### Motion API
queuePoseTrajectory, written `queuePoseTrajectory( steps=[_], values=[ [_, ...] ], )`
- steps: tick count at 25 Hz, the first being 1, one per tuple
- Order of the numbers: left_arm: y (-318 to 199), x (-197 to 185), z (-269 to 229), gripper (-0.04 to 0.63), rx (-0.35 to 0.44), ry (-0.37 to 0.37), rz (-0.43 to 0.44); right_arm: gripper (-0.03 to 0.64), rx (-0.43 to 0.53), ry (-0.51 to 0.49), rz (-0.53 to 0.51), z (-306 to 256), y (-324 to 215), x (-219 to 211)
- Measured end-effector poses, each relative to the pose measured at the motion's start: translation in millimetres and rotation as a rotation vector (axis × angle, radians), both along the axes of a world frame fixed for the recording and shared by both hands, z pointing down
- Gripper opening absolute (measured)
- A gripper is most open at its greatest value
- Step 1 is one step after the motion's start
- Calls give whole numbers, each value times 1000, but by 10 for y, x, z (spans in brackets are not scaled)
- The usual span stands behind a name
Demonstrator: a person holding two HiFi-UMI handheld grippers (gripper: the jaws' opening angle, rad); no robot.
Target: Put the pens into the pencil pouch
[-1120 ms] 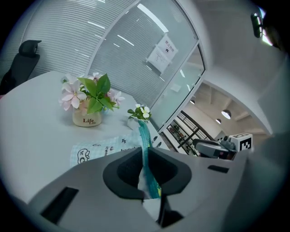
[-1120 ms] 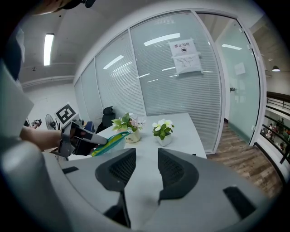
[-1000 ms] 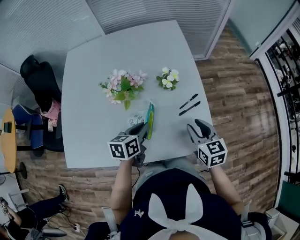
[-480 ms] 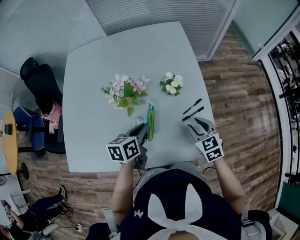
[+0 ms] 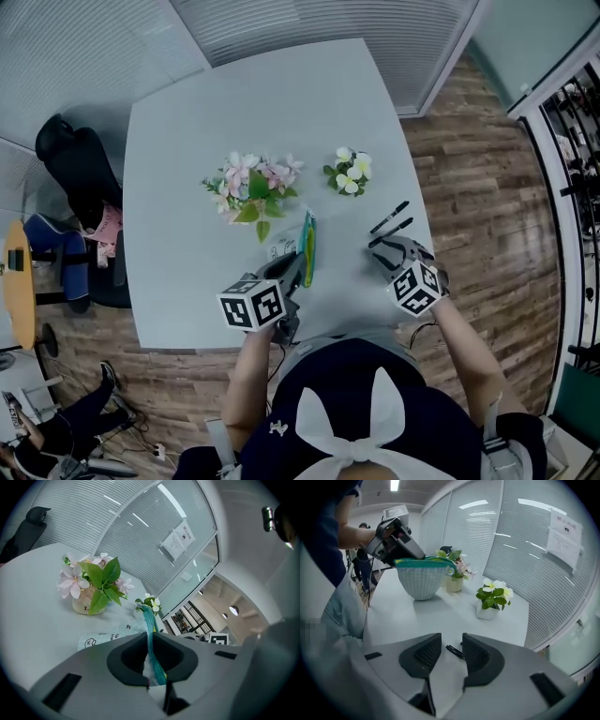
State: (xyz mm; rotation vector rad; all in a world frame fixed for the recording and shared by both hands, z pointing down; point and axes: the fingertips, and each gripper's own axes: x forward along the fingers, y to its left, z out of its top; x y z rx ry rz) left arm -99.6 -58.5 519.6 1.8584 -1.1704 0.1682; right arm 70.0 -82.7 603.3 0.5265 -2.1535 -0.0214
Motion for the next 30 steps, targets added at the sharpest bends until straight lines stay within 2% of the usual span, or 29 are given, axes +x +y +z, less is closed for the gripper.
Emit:
queuePoseTrajectory(
  steps=[8, 15, 24, 30],
  values=[
    [-39, 7, 49, 51, -17, 1, 12, 140, -2, 159, -195, 345, -72, -92],
    [-28, -1, 56, 51, -26, 8, 13, 132, -56, 283, -323, 595, -93, -44],
    [-19, 3, 66, 51, -31, 13, 20, 104, -134, 370, -387, 798, -134, -14],
    [-17, 18, 75, 51, -33, 17, 24, 89, -141, 393, -416, 792, -137, -25]
  ],
)
